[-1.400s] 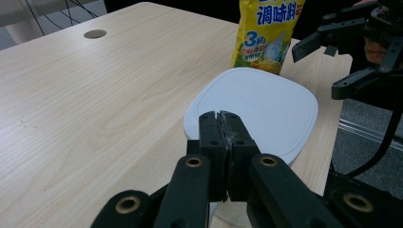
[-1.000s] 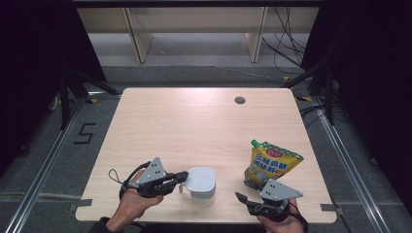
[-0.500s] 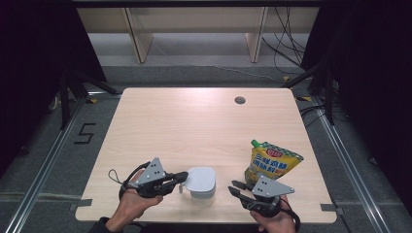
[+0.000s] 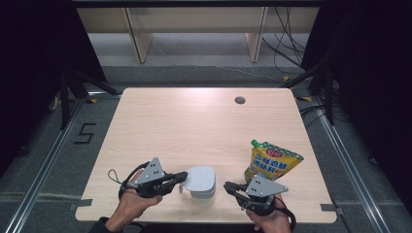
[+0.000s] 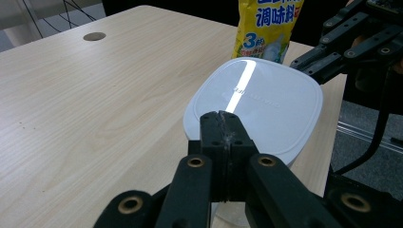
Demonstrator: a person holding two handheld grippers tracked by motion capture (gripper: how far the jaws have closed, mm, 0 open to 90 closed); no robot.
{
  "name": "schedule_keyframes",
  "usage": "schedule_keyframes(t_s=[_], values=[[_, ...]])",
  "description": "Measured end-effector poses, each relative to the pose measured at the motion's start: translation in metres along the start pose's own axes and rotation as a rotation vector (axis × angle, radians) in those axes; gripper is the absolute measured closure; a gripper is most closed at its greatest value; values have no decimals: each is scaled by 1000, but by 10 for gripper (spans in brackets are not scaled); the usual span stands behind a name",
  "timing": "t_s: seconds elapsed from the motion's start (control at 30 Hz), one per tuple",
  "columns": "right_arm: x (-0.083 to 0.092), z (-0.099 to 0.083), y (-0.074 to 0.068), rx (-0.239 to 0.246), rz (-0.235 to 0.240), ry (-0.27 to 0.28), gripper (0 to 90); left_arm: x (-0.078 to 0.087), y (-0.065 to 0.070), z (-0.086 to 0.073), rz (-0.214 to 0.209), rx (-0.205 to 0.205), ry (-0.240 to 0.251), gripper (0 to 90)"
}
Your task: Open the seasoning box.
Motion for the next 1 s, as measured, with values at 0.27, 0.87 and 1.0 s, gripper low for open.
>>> schedule_keyframes(t_s=[0.27,0.87,1.0], values=[[-7,8,-5,18,24,16,879,0,0,0,-5,11,2,885],[-18,18,-10,48,34,20,900,0,-1,-1,-1,-5,7,884],[-18,21,-10,62,45,16,900,6,-7,2,-28,15,10,824]])
Point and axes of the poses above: each handheld gripper's, and its own axes: x roughly backward along the jaws, z roughly out of its top, y roughly to its right, the point moved 3 cm from there along -x, roughly forward along the jaws, and after that the axes turned 6 degrees about x, right-handed, at the moved point
